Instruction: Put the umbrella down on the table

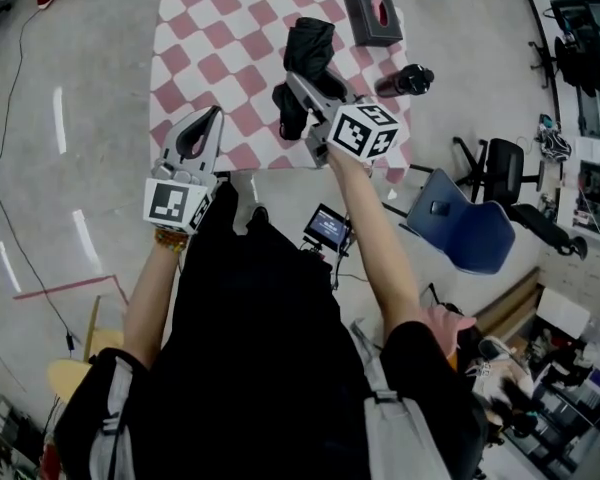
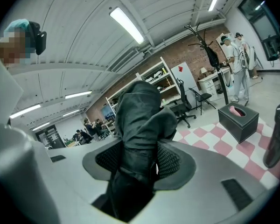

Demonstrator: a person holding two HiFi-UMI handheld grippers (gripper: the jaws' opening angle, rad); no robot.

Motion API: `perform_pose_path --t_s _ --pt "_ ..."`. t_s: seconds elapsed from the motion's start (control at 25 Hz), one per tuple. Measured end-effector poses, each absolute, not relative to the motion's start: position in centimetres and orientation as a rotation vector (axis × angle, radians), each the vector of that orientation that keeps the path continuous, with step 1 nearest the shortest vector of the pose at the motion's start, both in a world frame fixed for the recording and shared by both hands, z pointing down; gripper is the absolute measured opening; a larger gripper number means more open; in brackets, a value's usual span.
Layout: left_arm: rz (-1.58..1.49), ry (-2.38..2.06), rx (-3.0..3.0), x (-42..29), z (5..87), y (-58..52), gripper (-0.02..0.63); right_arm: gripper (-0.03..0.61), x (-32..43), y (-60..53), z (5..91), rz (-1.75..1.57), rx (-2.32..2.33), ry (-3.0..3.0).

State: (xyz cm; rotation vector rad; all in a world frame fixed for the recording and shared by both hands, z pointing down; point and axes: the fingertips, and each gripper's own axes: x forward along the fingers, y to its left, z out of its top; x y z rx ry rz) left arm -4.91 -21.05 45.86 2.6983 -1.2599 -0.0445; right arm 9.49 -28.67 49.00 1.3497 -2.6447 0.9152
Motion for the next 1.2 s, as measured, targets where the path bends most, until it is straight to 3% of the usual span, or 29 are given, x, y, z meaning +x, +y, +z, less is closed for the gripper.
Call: perform_pose_path --t_s 1.2 --pt "0.023 -1.322 2.603 -11.1 49.1 -27.2 0.017 0.212 8.7 -41.5 66.7 1.261 1.363 -2.203"
